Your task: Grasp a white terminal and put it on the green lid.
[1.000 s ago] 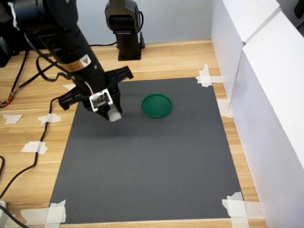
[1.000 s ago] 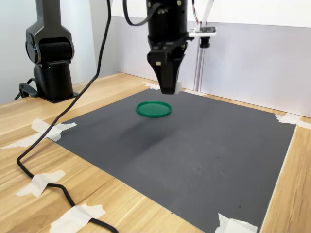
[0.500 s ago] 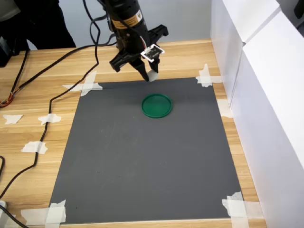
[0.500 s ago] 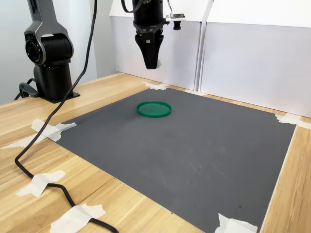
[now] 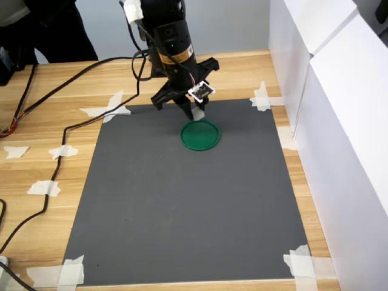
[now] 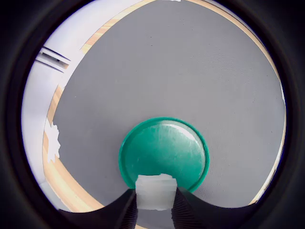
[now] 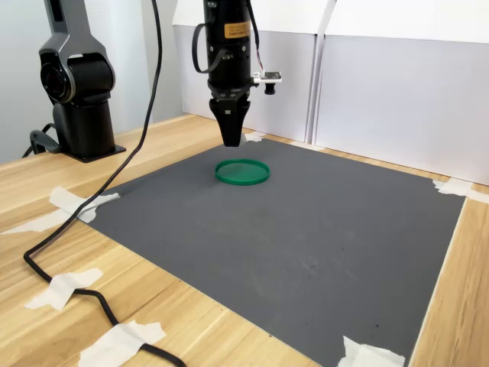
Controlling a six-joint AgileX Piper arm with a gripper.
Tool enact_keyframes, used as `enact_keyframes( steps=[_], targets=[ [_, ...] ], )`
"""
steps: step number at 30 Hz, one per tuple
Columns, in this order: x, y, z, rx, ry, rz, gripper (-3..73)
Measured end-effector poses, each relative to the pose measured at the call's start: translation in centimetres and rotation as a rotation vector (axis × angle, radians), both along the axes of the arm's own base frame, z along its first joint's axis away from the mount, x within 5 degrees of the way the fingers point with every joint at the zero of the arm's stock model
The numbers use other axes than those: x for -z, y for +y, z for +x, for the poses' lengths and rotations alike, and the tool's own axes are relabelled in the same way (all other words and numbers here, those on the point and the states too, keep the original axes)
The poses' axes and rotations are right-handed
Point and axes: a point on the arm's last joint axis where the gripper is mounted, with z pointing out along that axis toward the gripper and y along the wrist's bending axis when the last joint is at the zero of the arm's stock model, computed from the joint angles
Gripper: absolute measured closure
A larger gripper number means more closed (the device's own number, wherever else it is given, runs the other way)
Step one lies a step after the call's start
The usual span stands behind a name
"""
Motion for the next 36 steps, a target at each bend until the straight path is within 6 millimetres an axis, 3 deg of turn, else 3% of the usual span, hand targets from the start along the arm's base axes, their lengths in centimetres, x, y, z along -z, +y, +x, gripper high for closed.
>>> enact_keyframes(
  steps=[6, 9, 16, 21, 26, 32, 36],
  targets=[
    [0.9, 0.1, 0.5, 0.003, 0.012, -0.005, 41.2],
    [1.0, 0.1, 0.5, 0.003, 0.015, -0.006, 36.6],
    [1.0, 0.0, 0.7, 0.032, -0.003, -0.014, 18.2],
    [0.4, -0.2, 0.6, 0.058, -0.025, -0.029, 16.8],
    [-2.3, -0.8, -0.4, 0.083, -0.126, -0.030, 30.3],
    [-6.0, -2.2, -2.5, 0.189, -0.267, -0.040, 64.4],
    [-8.0, -4.6, -4.7, 0.345, -0.375, 0.001, 70.0]
  ],
)
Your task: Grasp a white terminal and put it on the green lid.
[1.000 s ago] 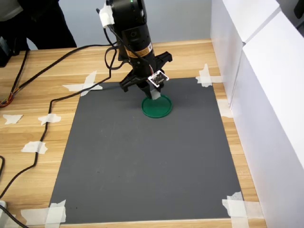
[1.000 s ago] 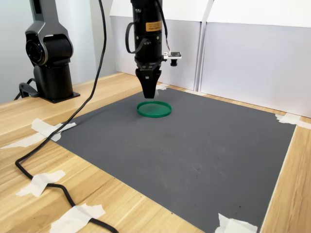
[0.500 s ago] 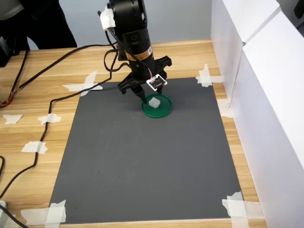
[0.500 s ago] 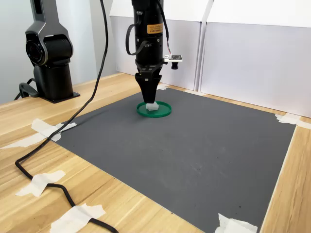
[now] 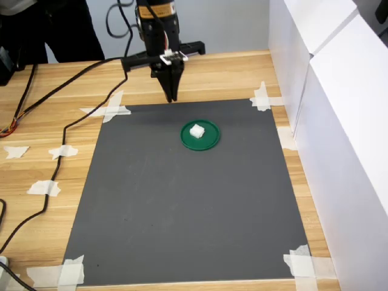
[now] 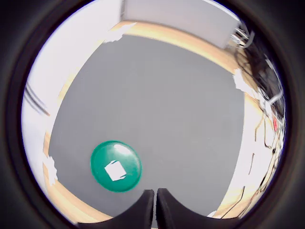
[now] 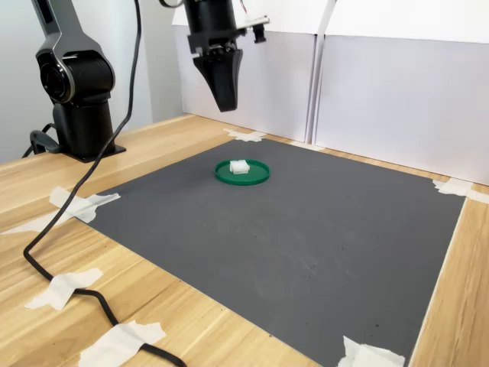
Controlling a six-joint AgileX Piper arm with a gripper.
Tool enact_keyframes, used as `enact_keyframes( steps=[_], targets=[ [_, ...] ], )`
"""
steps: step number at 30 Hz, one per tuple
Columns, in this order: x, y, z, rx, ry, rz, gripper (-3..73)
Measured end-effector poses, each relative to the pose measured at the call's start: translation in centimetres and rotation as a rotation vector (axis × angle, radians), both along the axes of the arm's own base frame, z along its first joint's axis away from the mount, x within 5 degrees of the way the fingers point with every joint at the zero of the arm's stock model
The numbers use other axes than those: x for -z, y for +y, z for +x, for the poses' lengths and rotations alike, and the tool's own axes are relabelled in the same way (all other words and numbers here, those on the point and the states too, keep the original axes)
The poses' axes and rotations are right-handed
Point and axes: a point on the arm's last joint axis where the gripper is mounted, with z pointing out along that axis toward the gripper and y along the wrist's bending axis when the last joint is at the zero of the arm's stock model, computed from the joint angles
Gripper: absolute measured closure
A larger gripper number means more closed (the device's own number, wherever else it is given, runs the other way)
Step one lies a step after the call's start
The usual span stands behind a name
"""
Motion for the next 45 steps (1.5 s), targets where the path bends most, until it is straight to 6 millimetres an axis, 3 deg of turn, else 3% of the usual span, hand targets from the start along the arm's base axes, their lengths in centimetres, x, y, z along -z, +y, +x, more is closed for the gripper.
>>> enact_keyframes(
  steps=[5, 9, 13, 18, 30, 45],
  targets=[
    [-1.8, -3.5, -3.6, 0.206, -0.241, 0.046, 71.1],
    [-2.3, -4.8, -7.1, 0.284, -0.481, 0.042, 71.1],
    [-0.9, -4.6, -9.6, 0.277, -0.660, 0.051, 71.1],
    [2.8, -4.2, -11.6, 0.271, -0.803, 0.094, 71.1],
    [8.1, -3.7, -14.8, 0.302, -0.952, 0.194, 71.1],
    [8.2, -3.7, -15.3, 0.297, -0.984, 0.196, 71.1]
  ],
)
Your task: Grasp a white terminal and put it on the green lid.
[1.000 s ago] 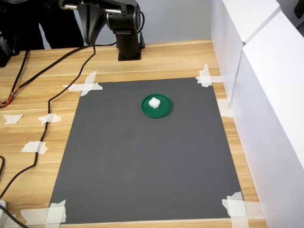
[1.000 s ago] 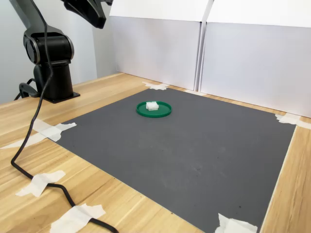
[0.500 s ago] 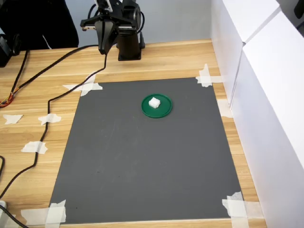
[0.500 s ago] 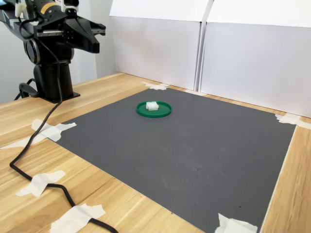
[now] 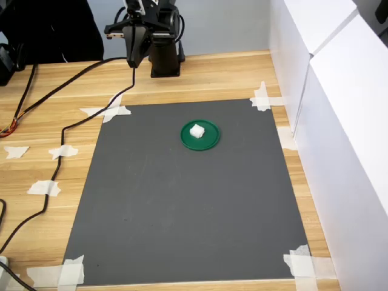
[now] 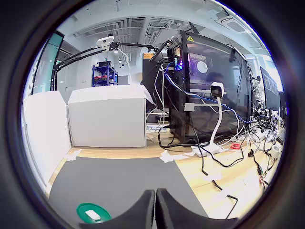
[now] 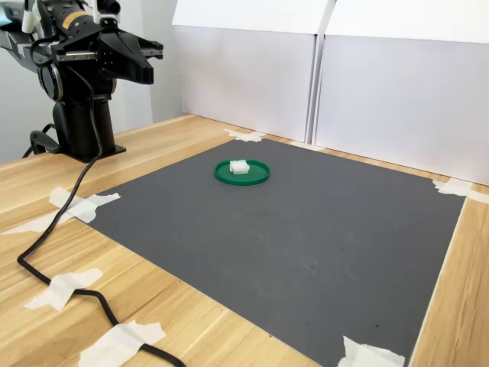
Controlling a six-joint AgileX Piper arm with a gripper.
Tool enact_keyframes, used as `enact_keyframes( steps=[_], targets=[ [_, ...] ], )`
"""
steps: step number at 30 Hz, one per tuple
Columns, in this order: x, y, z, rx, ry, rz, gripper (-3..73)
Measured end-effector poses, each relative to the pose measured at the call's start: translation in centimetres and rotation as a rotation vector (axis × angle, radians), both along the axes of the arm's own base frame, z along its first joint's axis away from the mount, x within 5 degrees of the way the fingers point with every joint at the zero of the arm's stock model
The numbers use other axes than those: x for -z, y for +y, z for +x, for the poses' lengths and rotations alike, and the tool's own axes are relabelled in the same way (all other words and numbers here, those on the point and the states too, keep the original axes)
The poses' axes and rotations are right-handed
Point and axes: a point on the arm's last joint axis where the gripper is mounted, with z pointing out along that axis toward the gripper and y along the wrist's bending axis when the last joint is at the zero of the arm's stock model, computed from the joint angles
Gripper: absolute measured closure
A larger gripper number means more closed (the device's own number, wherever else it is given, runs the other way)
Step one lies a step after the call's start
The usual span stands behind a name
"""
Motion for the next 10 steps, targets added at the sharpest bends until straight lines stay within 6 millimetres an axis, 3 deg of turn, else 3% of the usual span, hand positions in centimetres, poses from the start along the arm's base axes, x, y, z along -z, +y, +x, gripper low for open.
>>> enact_keyframes(
  steps=[10],
  targets=[
    [0.09, 0.37, 0.02, -0.061, 0.009, 0.001, 71.1]
  ],
)
